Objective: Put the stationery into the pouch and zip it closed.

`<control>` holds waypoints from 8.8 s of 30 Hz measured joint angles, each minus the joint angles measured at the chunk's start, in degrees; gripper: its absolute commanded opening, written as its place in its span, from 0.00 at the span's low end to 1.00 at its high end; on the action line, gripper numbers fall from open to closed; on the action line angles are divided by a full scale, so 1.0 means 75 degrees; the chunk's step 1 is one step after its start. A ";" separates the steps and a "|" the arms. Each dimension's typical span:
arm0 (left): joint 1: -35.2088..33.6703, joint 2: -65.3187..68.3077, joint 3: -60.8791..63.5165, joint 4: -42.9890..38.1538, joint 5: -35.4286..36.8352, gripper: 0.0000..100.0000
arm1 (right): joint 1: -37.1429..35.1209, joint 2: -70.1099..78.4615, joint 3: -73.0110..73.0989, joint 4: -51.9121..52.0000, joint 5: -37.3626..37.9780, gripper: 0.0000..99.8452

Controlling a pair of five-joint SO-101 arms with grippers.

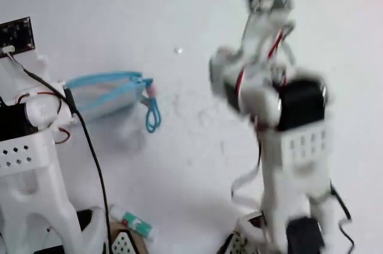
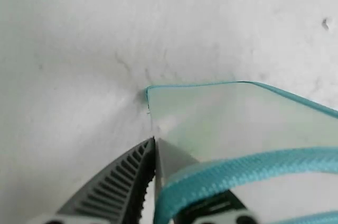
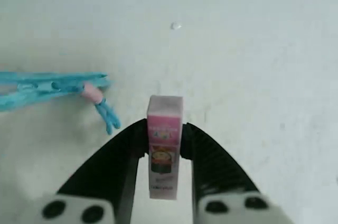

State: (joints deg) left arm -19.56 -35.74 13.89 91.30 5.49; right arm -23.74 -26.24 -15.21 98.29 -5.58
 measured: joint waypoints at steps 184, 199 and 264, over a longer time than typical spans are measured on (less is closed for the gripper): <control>0.0023 0.0000 0.0000 0.0000 0.0000 0.02 | -0.0211 0.4536 0.5099 -0.4442 0.1934 0.02; 0.0023 0.0000 0.0000 0.0000 0.0000 0.02 | -0.0375 -0.2778 0.5837 -0.3223 0.0094 0.02; 0.0023 0.0012 0.0000 0.0000 0.0000 0.02 | -0.2086 -0.0938 0.4958 -0.7959 0.0645 0.05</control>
State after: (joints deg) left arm -19.38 -35.65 13.89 91.30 5.49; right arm -39.38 -33.27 21.98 38.59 -0.75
